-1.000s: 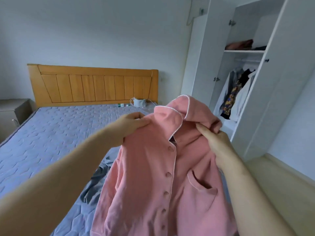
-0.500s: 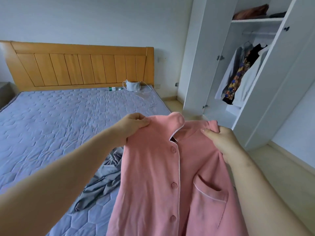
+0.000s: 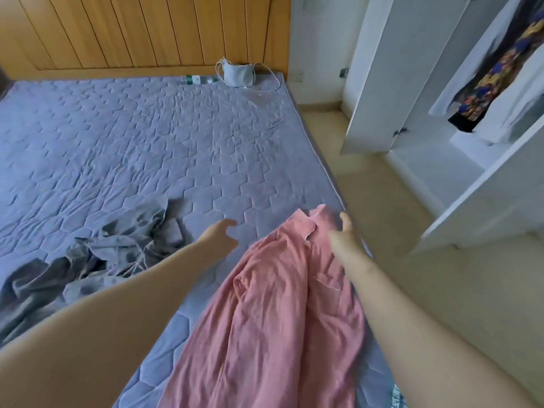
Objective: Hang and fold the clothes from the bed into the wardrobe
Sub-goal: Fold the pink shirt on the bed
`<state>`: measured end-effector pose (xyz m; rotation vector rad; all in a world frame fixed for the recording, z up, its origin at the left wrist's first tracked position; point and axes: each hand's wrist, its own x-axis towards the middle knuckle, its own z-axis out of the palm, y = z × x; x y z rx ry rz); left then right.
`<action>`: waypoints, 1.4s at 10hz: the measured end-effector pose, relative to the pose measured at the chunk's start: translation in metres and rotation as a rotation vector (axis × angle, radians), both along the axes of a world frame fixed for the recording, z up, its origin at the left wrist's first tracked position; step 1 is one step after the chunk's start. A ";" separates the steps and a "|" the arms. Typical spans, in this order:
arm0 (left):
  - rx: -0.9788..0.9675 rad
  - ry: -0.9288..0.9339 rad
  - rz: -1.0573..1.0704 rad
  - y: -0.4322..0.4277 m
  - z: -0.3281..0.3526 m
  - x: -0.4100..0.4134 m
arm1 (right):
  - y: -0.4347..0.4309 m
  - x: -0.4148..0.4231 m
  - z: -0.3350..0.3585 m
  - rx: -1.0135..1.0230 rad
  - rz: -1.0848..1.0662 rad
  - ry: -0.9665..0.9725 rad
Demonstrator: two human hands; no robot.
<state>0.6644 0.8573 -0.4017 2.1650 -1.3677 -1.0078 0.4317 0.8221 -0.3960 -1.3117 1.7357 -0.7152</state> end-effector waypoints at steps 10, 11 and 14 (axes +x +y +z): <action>0.439 0.216 0.535 0.055 -0.236 0.053 | 0.091 0.092 -0.258 0.686 0.281 0.124; 0.143 0.450 0.775 0.006 -0.203 0.072 | 0.082 0.099 -0.245 0.689 0.259 0.151; -0.487 0.304 0.812 -0.093 -0.095 0.156 | 0.045 0.124 -0.196 0.541 0.232 0.116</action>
